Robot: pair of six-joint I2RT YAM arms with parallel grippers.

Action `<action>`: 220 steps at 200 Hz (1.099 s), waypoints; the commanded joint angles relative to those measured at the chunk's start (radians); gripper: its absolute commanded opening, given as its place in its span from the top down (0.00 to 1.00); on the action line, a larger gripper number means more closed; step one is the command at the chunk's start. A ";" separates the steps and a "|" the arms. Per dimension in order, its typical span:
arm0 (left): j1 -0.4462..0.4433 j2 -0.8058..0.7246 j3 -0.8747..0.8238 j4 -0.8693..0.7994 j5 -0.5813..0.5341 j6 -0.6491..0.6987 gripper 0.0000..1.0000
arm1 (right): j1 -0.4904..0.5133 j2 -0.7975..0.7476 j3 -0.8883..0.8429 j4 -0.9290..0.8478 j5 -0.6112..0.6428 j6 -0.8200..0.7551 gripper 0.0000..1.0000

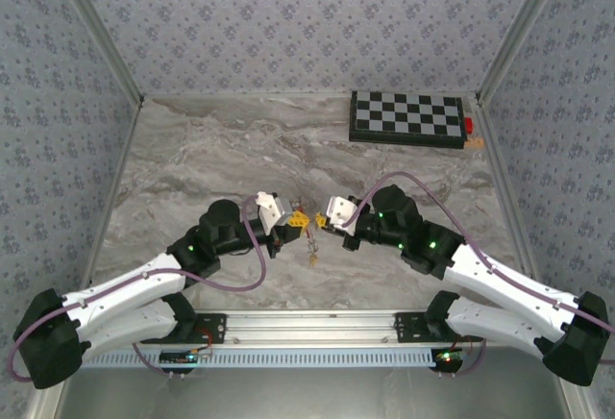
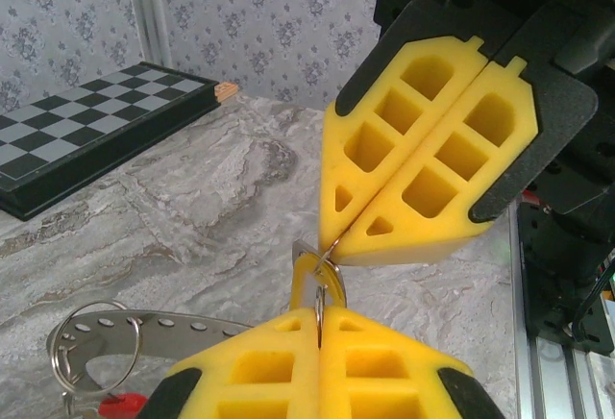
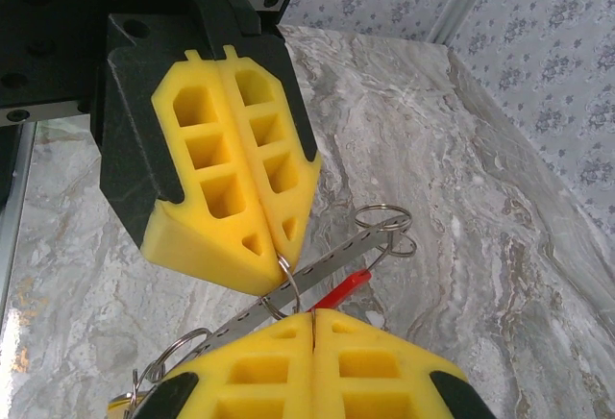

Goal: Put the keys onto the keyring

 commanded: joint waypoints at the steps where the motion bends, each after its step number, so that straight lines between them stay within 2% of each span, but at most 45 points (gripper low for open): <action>1: -0.006 -0.006 0.034 0.017 0.017 0.014 1.00 | 0.004 -0.015 0.004 0.019 0.013 -0.011 1.00; 99: -0.006 -0.003 0.037 0.016 0.015 0.015 1.00 | 0.009 0.008 0.015 0.008 -0.039 -0.009 1.00; 220: -0.008 -0.002 0.037 0.013 0.003 0.011 1.00 | 0.031 0.009 0.008 -0.001 -0.023 -0.014 1.00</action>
